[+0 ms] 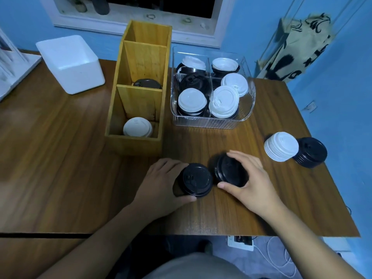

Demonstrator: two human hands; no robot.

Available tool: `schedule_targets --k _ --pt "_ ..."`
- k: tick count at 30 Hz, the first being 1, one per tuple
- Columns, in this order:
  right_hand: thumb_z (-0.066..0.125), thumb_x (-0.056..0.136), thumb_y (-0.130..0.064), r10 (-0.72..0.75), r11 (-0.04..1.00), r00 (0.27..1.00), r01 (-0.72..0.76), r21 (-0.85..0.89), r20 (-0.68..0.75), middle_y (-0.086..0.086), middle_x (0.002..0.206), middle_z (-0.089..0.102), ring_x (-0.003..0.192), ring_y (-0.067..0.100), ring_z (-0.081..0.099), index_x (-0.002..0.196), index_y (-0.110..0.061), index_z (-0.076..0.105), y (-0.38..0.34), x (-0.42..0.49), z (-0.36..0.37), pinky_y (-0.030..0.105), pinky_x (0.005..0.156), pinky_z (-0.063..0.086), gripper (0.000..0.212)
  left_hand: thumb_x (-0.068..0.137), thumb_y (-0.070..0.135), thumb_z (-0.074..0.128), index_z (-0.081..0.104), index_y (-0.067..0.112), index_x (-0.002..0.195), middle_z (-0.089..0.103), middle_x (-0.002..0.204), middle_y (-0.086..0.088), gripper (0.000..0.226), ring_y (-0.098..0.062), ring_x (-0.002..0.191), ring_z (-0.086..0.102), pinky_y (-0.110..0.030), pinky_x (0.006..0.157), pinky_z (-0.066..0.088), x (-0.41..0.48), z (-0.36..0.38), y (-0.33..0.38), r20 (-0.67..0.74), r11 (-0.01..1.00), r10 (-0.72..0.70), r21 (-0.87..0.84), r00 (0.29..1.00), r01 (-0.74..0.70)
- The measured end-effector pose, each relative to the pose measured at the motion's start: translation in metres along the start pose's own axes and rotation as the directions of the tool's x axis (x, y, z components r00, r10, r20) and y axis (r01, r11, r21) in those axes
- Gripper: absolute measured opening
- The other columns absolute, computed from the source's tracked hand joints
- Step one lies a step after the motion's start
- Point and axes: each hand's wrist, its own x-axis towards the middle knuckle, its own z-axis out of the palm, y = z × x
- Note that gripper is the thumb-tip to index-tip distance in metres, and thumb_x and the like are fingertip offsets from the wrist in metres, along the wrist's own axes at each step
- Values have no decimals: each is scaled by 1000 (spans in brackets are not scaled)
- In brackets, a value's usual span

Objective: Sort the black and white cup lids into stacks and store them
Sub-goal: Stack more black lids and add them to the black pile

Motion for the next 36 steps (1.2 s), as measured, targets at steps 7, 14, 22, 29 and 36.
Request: schedule_targets --k 7,14,22,29,36 --pt "87 74 -43 -185 982 930 160 102 318 -13 152 43 143 8 36 140 -31 55 -16 19 30 26 119 30 74 75 83 59 52 31 140 56 135 14 84 -12 130 43 -38 110 34 5 5 1 -24 1000 27 15 999 -27" --pt "77 87 -40 -184 979 932 147 141 312 -14 150 47 143 8 38 138 -28 60 -20 22 34 32 119 32 55 71 80 69 39 32 147 54 137 19 94 -7 132 40 -36 114 31 5 6 -2 -8 999 -24 -24 1000 23" --pt "68 91 -48 -214 972 885 235 0 414 -11 155 42 145 5 33 145 -26 53 -25 31 35 24 121 25 60 72 77 67 47 30 141 57 133 16 85 -11 130 44 -38 111 34 4 8 -3 -20 1000 18 -4 1000 -18" --pt "70 83 -59 -140 984 894 173 -39 426 -22 150 45 138 -2 37 140 -34 51 -29 35 34 28 114 39 65 75 80 62 51 30 144 49 144 17 86 -9 134 42 -38 115 31 5 9 -5 -14 1000 14 -6 1000 -14" --pt "67 85 -61 -98 995 928 95 27 360 -23 143 53 131 -4 49 133 -38 55 -30 44 23 31 108 46 55 75 80 62 49 30 144 51 142 17 86 -7 134 38 -37 115 32 4 7 -2 2 1000 -21 -3 1000 21"
